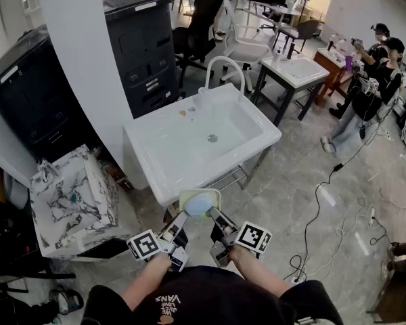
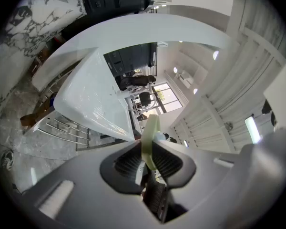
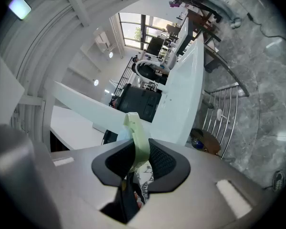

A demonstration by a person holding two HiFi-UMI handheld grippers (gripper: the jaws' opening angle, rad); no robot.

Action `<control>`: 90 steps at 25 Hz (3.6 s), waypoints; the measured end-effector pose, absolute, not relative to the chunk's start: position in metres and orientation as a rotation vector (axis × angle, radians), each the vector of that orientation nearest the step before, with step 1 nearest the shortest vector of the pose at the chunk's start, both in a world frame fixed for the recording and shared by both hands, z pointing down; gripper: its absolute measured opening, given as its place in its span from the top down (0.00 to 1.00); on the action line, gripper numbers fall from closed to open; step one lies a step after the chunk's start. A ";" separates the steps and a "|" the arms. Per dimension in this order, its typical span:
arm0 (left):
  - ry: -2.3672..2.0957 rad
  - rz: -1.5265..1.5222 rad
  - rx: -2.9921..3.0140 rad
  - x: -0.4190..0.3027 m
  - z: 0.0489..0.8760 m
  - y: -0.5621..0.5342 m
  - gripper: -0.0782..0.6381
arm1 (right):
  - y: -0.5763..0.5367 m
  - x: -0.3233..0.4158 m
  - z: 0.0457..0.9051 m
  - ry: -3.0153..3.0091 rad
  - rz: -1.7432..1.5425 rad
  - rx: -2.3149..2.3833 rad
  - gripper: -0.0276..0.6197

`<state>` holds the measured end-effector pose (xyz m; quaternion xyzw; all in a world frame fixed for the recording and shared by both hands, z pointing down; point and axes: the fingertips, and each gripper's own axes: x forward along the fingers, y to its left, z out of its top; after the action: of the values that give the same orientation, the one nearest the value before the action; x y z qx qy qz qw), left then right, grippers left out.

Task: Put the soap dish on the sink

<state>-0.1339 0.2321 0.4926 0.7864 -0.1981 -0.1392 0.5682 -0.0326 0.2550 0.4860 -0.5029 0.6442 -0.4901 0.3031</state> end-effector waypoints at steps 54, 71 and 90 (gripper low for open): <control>-0.763 -0.609 1.791 0.004 0.486 0.085 0.73 | 0.073 0.106 0.486 1.977 -1.457 -1.066 0.83; -0.784 -0.603 1.786 0.002 0.495 -0.008 0.73 | -0.023 0.103 0.495 2.015 -1.472 -1.050 0.83; -0.794 -0.540 1.741 -0.020 0.523 -0.106 0.73 | -0.119 0.082 0.520 1.976 -1.508 -1.118 0.83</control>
<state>-0.0201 -0.1061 0.5230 0.7340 -0.3348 -0.2278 0.5452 0.0820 -0.1190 0.5200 -0.4015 0.7094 -0.5412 0.2067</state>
